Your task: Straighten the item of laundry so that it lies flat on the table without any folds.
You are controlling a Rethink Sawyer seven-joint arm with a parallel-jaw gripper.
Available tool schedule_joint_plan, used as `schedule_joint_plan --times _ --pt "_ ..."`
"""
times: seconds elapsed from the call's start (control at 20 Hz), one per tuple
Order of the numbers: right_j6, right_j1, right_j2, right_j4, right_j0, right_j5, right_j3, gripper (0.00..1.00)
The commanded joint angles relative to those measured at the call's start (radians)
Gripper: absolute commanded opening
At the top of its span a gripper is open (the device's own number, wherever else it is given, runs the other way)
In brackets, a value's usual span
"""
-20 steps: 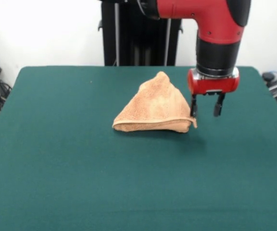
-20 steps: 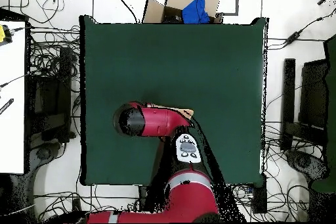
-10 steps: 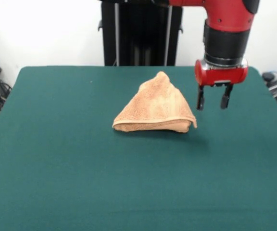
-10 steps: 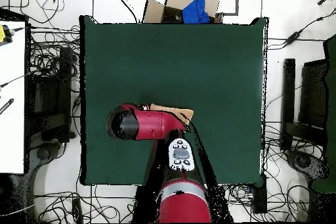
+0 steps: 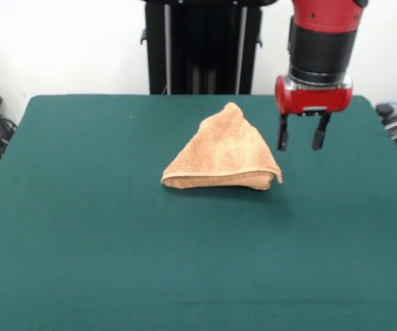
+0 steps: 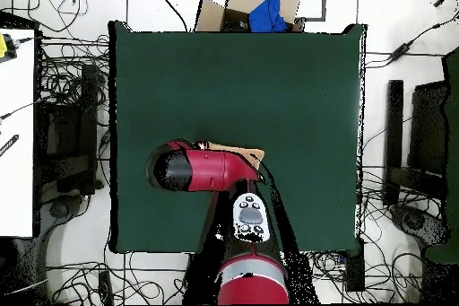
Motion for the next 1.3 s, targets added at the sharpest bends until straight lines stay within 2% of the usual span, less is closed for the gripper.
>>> schedule_joint_plan --times 0.05,0.35,0.6,0.85,1.3 --pt "0.143 0.053 -0.034 -0.016 -0.015 0.06 -0.005 1.0" --pt "0.141 0.08 -0.027 -0.033 -0.031 -0.011 0.031 1.0" --pt "0.134 0.112 -0.035 -0.043 -0.04 -0.03 0.019 1.0" --pt "0.138 0.107 -0.049 -0.04 -0.025 -0.016 0.017 1.0" --pt "0.164 0.198 -0.065 -0.019 0.0 -0.074 -0.064 1.0"
